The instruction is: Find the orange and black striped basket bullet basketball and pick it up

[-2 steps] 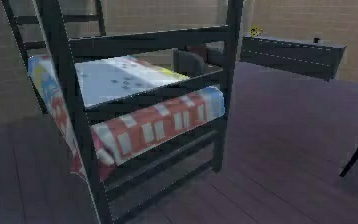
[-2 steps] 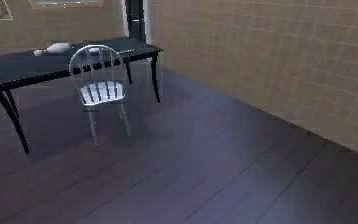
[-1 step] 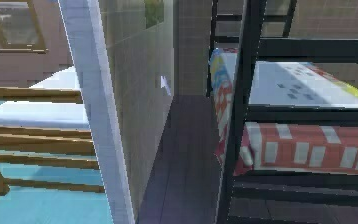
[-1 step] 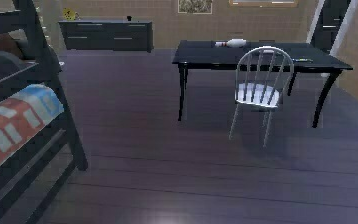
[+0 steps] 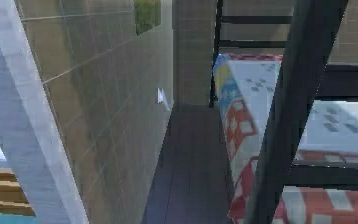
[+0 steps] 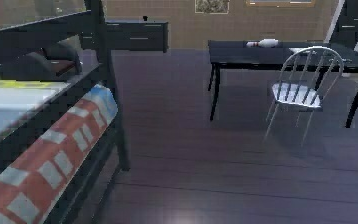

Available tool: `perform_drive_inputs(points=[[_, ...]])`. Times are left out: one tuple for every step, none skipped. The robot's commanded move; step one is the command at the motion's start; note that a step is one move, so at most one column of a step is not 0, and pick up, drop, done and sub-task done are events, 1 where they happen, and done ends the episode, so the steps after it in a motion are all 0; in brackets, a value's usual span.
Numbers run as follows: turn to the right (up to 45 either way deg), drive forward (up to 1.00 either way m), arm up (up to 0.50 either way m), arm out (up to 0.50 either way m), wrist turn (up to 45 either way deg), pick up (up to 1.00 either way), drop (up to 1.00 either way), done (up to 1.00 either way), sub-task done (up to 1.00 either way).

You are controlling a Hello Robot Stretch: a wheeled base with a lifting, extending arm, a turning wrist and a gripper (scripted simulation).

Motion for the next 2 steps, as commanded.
perform_drive_inputs(points=[[-45.0, 0.00, 0.00, 0.00, 0.0, 0.00, 0.00, 0.00, 0.00], [-39.0, 0.00, 0.00, 0.00, 0.0, 0.00, 0.00, 0.00, 0.00]])
